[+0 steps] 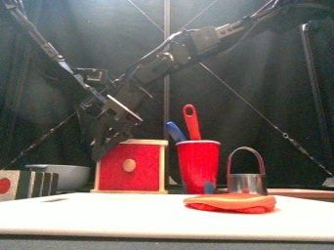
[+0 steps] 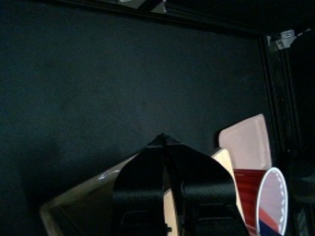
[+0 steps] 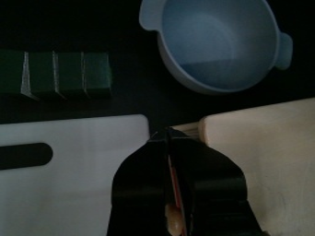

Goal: Get the cutter from the drawer then cut the dough then place the extra dough in the bowl
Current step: Cut the dough

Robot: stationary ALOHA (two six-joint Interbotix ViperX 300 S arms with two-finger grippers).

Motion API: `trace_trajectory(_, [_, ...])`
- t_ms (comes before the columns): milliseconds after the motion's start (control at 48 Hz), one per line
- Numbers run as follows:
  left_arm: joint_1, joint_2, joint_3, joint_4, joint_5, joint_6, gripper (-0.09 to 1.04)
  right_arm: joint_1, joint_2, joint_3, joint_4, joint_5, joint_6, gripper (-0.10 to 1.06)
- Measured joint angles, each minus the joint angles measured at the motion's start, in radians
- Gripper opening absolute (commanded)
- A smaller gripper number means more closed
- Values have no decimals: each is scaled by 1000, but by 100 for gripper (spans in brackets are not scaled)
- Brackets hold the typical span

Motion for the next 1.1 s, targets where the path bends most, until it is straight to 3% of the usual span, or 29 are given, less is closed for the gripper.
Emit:
trace_trajectory(250, [5,-5,-2,18,-5,2,33,3,18,-48,0,6,-3,39])
trace_trajectory(396, [15,-41,-2,49,-23,2,33,41,5,-49,-3,8,-5,39])
trace_trajectory(583, [15,-156,20,150,-38,5,33,104,-114,-6,-3,17,-11,39])
trace_trajectory(750, [-3,-288,72,328,-55,2,33,143,-313,146,26,2,2,39])
trace_trajectory(875, [-129,-400,160,468,-160,3,33,150,-486,342,91,-61,3,39])
trace_trajectory(1104, [-385,-499,351,600,-462,2,34,172,-784,772,282,-227,8,39])
